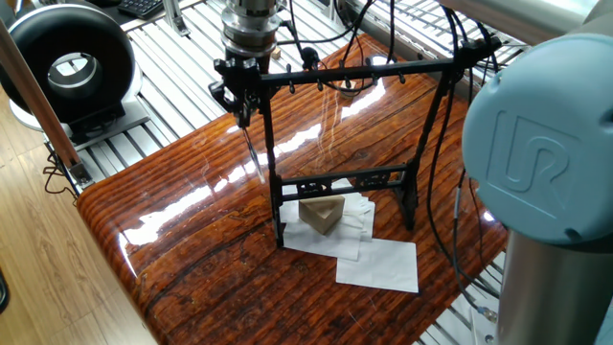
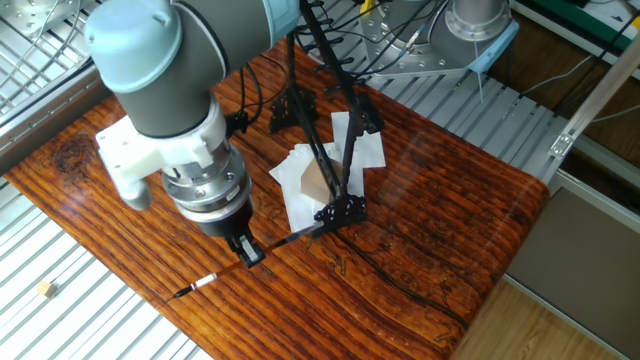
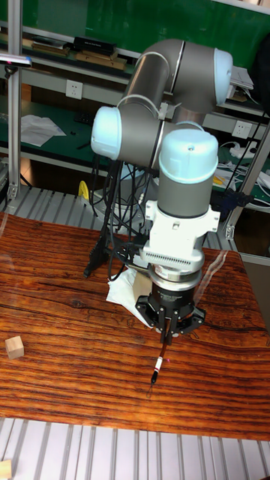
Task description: Place the brush on the pen rack
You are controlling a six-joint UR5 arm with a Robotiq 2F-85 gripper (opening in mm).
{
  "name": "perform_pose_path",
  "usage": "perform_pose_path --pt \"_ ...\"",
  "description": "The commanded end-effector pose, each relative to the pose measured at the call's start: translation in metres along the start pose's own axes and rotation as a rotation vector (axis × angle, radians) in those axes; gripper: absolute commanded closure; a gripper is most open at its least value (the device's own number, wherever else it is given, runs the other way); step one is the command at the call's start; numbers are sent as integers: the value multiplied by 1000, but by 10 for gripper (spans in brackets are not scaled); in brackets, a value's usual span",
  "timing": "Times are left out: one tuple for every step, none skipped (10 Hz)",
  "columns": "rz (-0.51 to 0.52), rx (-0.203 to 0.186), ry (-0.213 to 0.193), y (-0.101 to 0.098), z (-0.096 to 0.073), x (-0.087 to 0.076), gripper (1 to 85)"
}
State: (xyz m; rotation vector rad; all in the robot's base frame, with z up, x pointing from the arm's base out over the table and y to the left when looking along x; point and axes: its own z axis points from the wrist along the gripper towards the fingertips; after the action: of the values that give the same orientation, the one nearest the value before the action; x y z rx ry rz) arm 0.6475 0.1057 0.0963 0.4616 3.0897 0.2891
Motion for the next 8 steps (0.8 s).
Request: perform_pose_path --pt "-29 -16 -22 6 -8 -3 847" --pt "-38 -20 -34 7 -10 -5 847" --pt "-55 -31 -48 10 -13 -8 847" --pt "-75 -31 -59 11 -15 -9 847" --pt "-119 -10 -69 6 -18 -10 847" --pt "-147 -5 -62 5 -20 -7 847" --pt "-163 3 -57 4 -24 -4 847" --pt "-175 13 -58 4 -27 -3 847"
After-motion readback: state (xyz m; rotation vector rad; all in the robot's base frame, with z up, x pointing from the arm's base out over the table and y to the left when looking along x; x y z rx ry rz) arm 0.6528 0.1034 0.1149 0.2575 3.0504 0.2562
